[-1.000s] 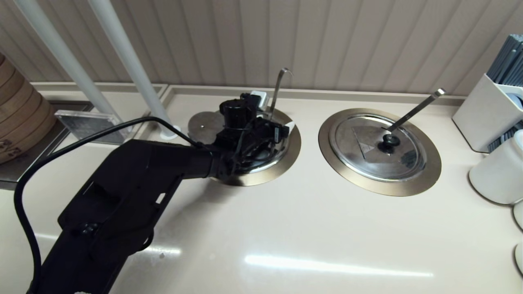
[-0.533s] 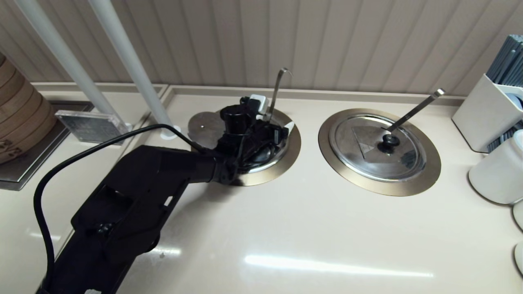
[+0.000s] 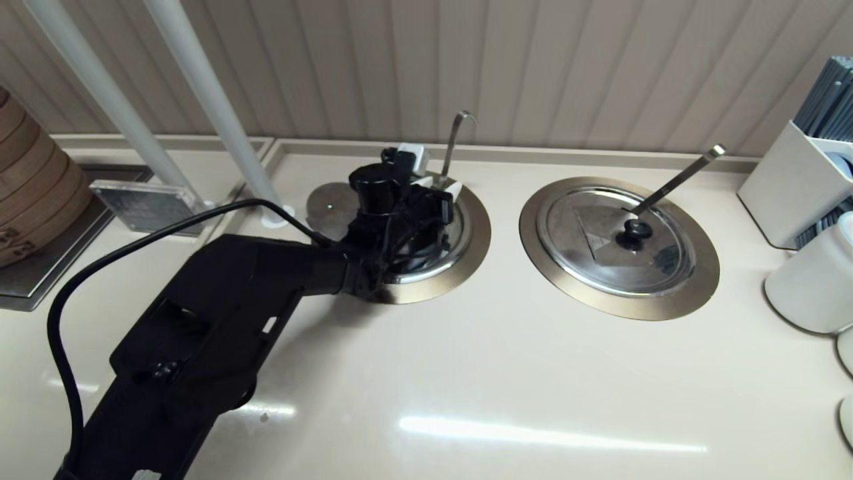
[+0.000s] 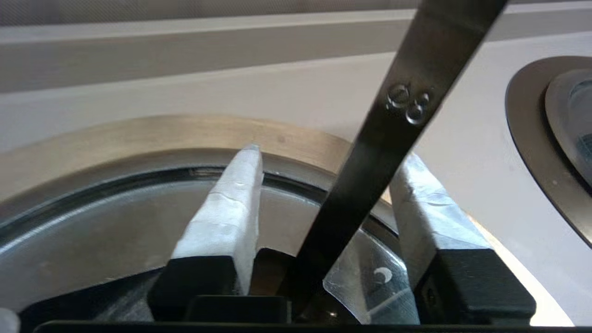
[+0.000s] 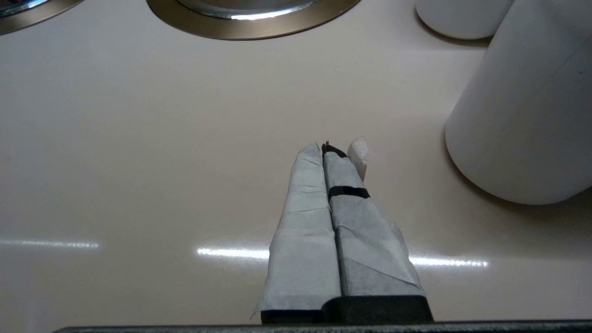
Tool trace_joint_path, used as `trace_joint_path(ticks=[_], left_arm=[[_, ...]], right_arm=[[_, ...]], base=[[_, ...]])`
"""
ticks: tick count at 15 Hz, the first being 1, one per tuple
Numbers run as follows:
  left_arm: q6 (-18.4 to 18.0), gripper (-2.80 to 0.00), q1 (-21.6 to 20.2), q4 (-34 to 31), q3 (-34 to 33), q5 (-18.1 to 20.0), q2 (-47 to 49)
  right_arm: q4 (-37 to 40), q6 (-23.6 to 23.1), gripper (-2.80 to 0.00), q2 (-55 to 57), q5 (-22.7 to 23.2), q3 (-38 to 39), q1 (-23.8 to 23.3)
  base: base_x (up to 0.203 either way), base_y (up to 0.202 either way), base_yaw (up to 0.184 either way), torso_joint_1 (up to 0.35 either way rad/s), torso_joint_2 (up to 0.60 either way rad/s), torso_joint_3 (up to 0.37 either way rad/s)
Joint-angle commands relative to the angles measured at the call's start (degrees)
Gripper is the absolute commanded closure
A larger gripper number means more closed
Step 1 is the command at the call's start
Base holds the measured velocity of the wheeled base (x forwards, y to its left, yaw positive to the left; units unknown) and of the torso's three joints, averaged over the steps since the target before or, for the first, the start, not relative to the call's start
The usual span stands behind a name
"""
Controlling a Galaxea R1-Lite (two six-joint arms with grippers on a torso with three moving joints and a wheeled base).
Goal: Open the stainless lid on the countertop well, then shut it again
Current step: Stir with a spoon
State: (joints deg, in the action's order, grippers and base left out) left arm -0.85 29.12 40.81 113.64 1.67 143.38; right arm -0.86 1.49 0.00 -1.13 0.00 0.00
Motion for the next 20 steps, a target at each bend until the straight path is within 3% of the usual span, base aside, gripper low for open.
trace_joint_path(ticks=[1, 8, 11, 20], left_arm=[[-0.03, 0.00, -0.27, 0.38, -0.09, 0.00, -1.08], [0.14, 0.00, -0.47, 0.60, -0.17, -0.28, -1.09], [0.15, 0.00, -0.79, 0.60, -0.88, -3.05, -3.60], [2.44, 0.00, -2.32, 0.05, -19.33, -7.91, -20.77]], right_arm=[[-0.02, 0.01, 0.00, 0.00, -0.02, 0.26, 0.00], [-0.02, 0.01, 0.00, 0.00, 0.02, 0.26, 0.00], [-0.02, 0.01, 0.00, 0.00, -0.02, 0.26, 0.00], [-0.02, 0.01, 0.00, 0.00, -0.02, 0.26, 0.00]], base=[[0.000, 0.000, 0.000, 0.000, 0.00, 0.000], [0.000, 0.000, 0.000, 0.000, 0.00, 0.000], [0.000, 0.000, 0.000, 0.000, 0.00, 0.000], [0.000, 0.000, 0.000, 0.000, 0.00, 0.000]])
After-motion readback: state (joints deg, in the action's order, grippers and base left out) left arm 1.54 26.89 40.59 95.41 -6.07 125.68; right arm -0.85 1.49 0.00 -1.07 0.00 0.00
